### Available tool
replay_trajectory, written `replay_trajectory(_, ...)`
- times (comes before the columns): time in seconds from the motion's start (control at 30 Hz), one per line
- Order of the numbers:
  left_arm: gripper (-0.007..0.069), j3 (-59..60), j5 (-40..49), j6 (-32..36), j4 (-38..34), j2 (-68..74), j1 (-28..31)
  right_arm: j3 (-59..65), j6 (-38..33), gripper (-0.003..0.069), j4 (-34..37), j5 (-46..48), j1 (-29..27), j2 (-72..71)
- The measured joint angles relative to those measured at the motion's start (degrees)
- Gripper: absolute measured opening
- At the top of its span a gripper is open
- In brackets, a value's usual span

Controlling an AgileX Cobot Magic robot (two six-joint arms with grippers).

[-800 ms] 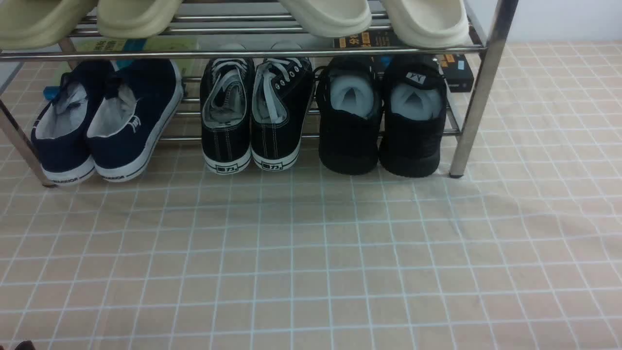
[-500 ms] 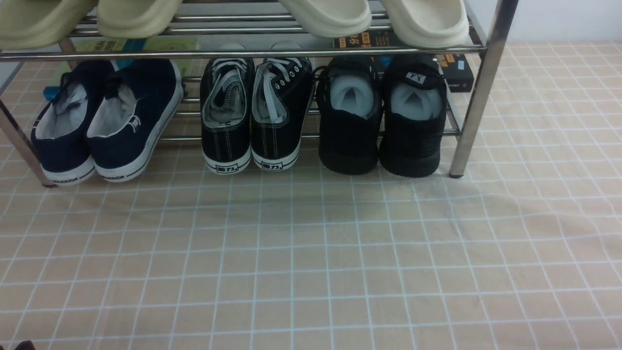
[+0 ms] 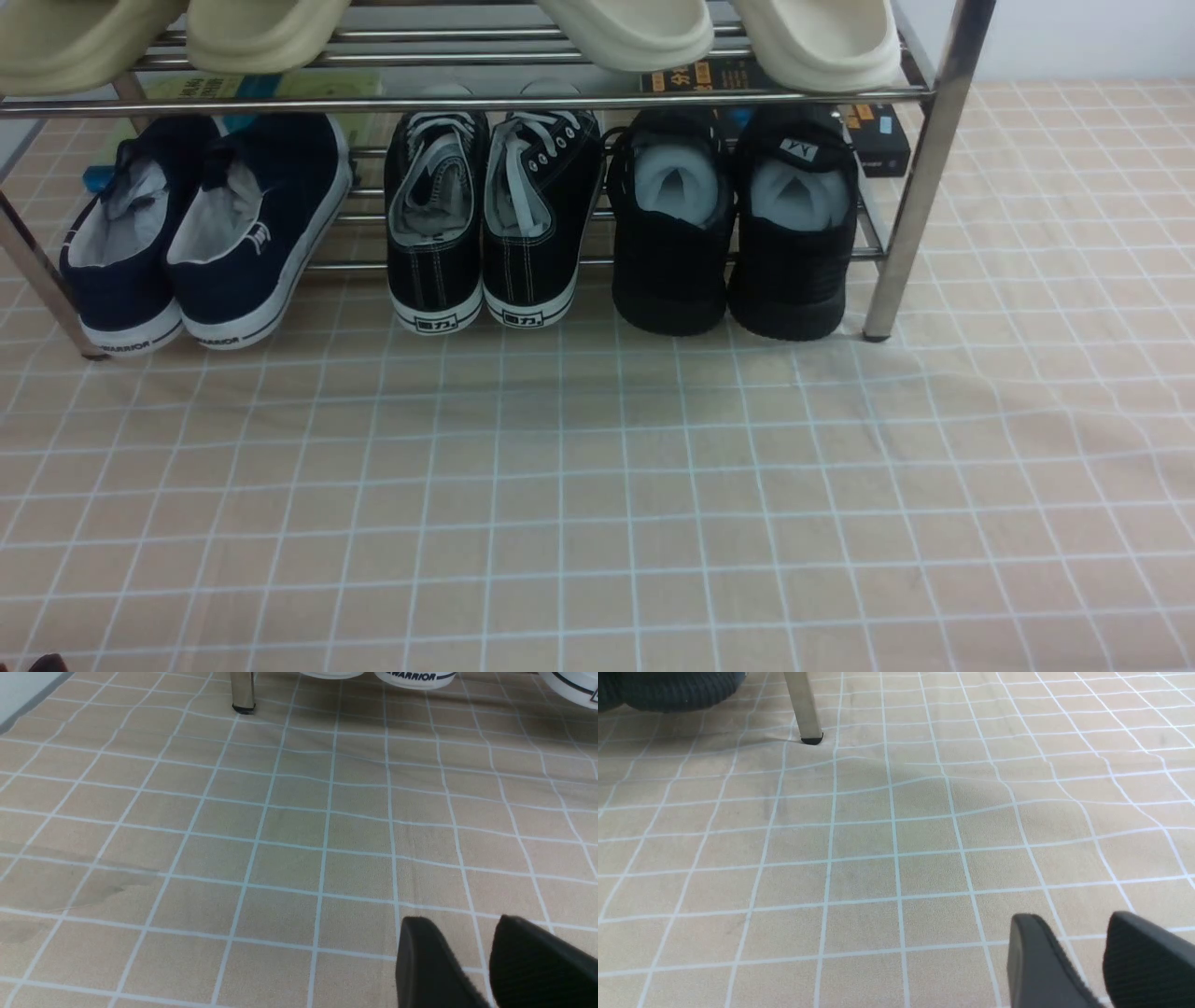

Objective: Take the shoes off the shelf from the light coffee tablecloth by hand.
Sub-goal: 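Grasp the leftmost shoe on the bottom shelf of the shoe rack with the left gripper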

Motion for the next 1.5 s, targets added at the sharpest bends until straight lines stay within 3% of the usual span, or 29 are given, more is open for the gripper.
replay_trajectory(0.37,0.0242,0.0,-0.11,-1.15,-0.55,0.0,0.0,0.0,0.0,0.024,0.0,0.0,0.0,0.0)
replay_trajectory(0.67,0.0242,0.1,-0.67,-26.49,-26.08,0.0,0.0,0.0,0.0,0.024,0.0,0.0,0.0,0.0)
replay_trajectory(0.8,0.0242,0.25,-0.85,-30.81,-28.33,0.0,0.0,0.0,0.0,0.024,0.0,0.0,0.0,0.0)
replay_trajectory(1.07,0.0209,0.57,-3.2,-31.45,-27.33,0.0,0.0,0.0,0.0,0.024,0.0,0.0,0.0,0.0)
replay_trajectory(1.23,0.0043,-6.58,0.76,-25.51,-25.79,0.06,0.0,0.0,0.0,0.024,0.0,0.0,0.0,0.0)
replay_trajectory(1.33,0.0004,-14.3,5.32,-22.74,-23.83,2.89,0.0,0.0,0.0,0.024,0.0,0.0,0.0,0.0)
replay_trajectory(1.5,0.0001,-27.7,25.12,-20.24,-15.46,19.6,0.0,0.0,0.0,0.024,0.06,0.0,0.0,0.0)
